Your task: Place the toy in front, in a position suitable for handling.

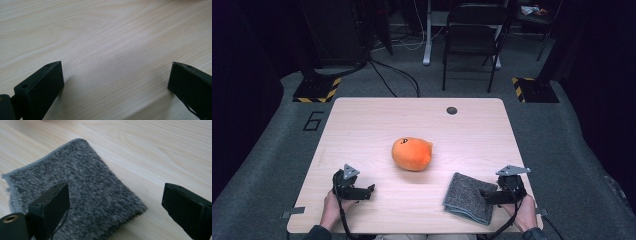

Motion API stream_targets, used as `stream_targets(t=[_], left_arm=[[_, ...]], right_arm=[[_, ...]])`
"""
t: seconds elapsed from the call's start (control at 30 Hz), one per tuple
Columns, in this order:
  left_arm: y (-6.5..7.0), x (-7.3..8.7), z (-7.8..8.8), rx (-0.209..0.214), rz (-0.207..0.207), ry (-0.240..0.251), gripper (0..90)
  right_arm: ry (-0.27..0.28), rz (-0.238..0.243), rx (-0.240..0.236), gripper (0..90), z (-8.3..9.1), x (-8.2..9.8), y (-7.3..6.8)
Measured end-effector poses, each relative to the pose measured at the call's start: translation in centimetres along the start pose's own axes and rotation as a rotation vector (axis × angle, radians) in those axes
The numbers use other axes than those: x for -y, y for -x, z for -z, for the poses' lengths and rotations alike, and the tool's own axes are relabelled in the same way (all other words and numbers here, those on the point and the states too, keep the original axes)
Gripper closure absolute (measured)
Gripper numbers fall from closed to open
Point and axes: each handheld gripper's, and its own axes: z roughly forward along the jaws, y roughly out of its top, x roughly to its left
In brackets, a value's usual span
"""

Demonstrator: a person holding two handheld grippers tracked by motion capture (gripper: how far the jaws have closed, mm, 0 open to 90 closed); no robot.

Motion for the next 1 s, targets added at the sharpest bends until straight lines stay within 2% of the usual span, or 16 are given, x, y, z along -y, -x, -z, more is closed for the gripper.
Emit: stream_targets(t=[0.03, 0.2, 0.27, 0.4, 0.57, 0.63, 0.67, 0.77, 0.8, 1.0], left_arm=[[0.0, 0.0, -0.2, -0.011, 0.006, 0.015, 0.0], [-0.2, -0.4, -0.4, -0.002, 0.000, 0.001, 0.0], [-0.4, -0.6, -0.8, -0.023, 0.016, 0.016, 0.0], [-0.5, -0.8, -0.9, -0.024, 0.021, 0.014, 0.0], [-0.6, -1.0, -1.2, -0.037, 0.030, 0.018, 0.0], [-0.6, -1.2, -1.3, -0.040, 0.039, 0.016, 0.0], [-0.6, -1.3, -1.5, -0.051, 0.046, 0.020, 0.0], [-0.6, -1.5, -1.7, -0.059, 0.053, 0.024, 0.0], [-0.5, -1.6, -1.8, -0.055, 0.055, 0.021, 0.0], [-0.6, -1.6, -1.9, -0.053, 0.051, 0.025, 0.0]], right_arm=[[-0.006, 0.013, -0.004, 7.0, -0.1, -0.1, -0.2], [-0.002, 0.030, -0.013, 6.9, -0.6, -0.5, -1.1], [-0.008, 0.063, -0.020, 7.1, -0.9, -0.7, -1.8], [-0.020, 0.068, -0.034, 7.0, -1.5, -0.8, -2.5], [-0.067, 0.080, -0.055, 6.8, -2.9, -1.1, -3.6], [-0.073, 0.090, -0.054, 6.8, -3.1, -1.3, -3.8], [-0.086, 0.110, -0.034, 7.0, -3.4, -1.4, -4.0], [-0.110, 0.114, -0.015, 8.0, -3.9, -1.2, -4.1], [-0.130, 0.131, -0.011, 10.1, -4.4, -1.0, -3.9], [-0.152, 0.152, 0.000, 18.3, -4.9, -0.6, -4.1]])
